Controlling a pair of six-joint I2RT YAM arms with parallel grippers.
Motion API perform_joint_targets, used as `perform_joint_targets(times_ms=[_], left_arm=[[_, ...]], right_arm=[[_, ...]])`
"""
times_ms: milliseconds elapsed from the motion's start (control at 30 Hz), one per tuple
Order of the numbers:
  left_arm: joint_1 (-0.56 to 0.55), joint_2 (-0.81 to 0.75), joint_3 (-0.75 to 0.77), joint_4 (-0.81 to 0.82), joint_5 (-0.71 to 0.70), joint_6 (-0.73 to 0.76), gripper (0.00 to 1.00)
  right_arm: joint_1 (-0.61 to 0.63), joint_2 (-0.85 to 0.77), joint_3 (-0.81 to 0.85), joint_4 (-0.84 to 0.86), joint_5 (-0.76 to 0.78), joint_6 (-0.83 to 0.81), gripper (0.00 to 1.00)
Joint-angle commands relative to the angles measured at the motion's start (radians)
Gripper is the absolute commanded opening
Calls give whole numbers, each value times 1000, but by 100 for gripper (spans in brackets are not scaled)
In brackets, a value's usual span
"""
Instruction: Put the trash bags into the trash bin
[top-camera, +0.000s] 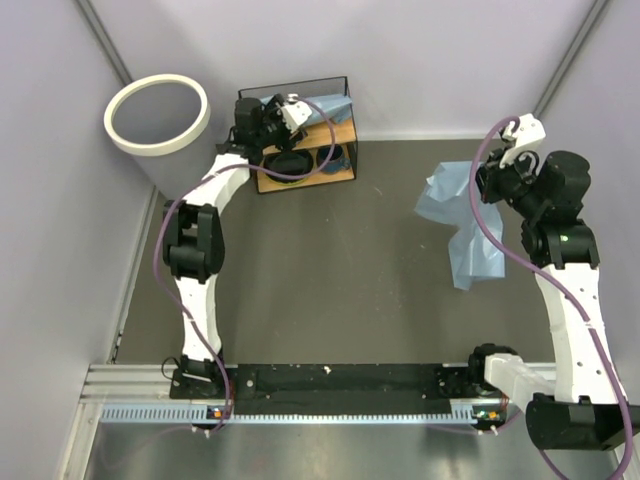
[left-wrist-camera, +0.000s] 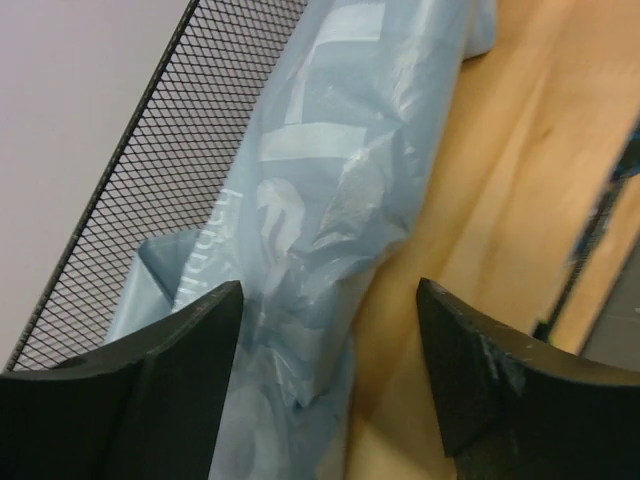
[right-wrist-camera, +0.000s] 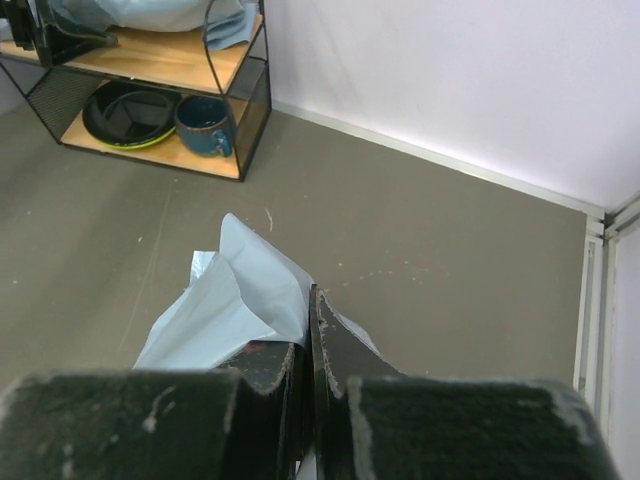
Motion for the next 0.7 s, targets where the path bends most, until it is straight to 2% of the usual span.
perform_joint_targets(times_ms=[0,67,167,200,333,433,467,500,567,600,667], left_arm=[[-2,-183,-14,-17,96,-76,81],[-2,-213,-20,-26,114,-111,90],[-2,-278,-24,-31,192,-229,97],[-4,-310,-26,-31,258,-262,98],[-10,-390,-38,-6,320,-501,99],[-10,-488,-128,-18,363,-566,97],[-10,-553,-208,-23,373,-575,96],[-9,-587,-243,-37,396,-575,92],[-10,-691,-325,-91,519,-529,92],[-10,-730,-424,-94,548,-517,93],[-16,-842,-515,-92,634,-512,96]], right_arm=[[-9,9,43,9,-64,19,0],[-9,23,56,6,-92,27,0],[-9,44,82,5,-158,56,0],[-9,67,96,5,-189,71,0],[-6,153,214,14,-242,96,0],[46,198,292,8,-311,114,0],[62,199,303,8,-380,125,0],[97,196,311,8,-413,130,0],[128,181,320,9,-504,202,0],[146,173,319,12,-537,225,0],[161,141,294,24,-612,295,0]])
